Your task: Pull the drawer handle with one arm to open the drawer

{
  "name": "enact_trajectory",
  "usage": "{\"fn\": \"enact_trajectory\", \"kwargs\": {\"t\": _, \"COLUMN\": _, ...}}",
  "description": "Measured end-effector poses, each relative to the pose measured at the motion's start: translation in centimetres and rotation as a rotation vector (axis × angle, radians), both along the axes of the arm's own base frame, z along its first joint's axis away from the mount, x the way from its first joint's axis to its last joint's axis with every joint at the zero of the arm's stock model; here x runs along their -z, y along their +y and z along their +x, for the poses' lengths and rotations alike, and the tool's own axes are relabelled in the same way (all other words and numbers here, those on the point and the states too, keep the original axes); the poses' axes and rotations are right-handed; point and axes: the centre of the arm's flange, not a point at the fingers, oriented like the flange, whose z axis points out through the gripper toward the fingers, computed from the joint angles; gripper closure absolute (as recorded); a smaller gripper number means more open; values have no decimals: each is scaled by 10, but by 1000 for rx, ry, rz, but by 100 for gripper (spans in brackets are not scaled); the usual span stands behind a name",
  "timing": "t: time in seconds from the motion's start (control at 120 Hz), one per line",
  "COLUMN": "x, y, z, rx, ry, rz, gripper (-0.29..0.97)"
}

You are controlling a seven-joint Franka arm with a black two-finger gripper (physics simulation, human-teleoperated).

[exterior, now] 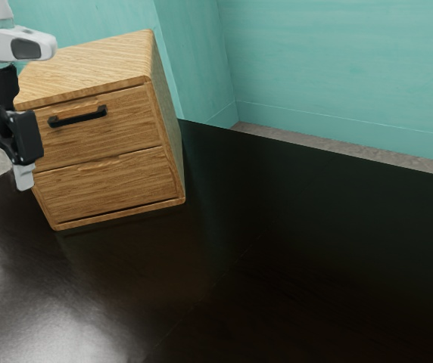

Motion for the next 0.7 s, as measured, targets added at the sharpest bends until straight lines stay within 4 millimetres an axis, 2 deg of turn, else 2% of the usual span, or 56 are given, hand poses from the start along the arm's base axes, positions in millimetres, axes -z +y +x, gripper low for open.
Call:
{"fn": "enact_trajectory", "kwargs": {"t": 0.108, "x": -5, "y": 6, "z": 21, "rx": 14, "ry": -146, "rz": 34, "gripper": 0}}
{"fn": "enact_trajectory", "kwargs": {"t": 0.233, "x": -16, "y": 12, "z": 28, "rx": 33, "ry": -255, "rz": 52, "gripper": 0}}
{"fn": "enact_trajectory", "kwargs": {"t": 0.292, "x": -28, "y": 17, "z": 15, "rx": 75, "ry": -325, "rz": 43, "gripper": 0}}
{"fn": "enact_trajectory", "kwargs": {"t": 0.375, "x": -41, "y": 42, "z": -16, "rx": 115, "ry": -432, "rz": 59, "gripper": 0}}
{"fn": "enact_trajectory", "kwargs": {"t": 0.458, "x": -49, "y": 39, "z": -19, "rx": 178, "ry": -487, "rz": 121, "gripper": 0}}
{"fn": "enact_trajectory", "kwargs": {"t": 0.55, "x": -9, "y": 65, "z": -1, "rx": 196, "ry": -441, "rz": 118, "gripper": 0}}
{"fn": "enact_trajectory", "kwargs": {"t": 0.617, "x": 11, "y": 75, "z": 6, "rx": 231, "ry": -441, "rz": 95, "gripper": 0}}
{"fn": "enact_trajectory", "kwargs": {"t": 0.667, "x": 18, "y": 69, "z": 14, "rx": 304, "ry": -441, "rz": 115, "gripper": 0}}
{"fn": "enact_trajectory", "kwargs": {"t": 0.7, "x": 21, "y": 49, "z": 24, "rx": 390, "ry": -414, "rz": 180, "gripper": 0}}
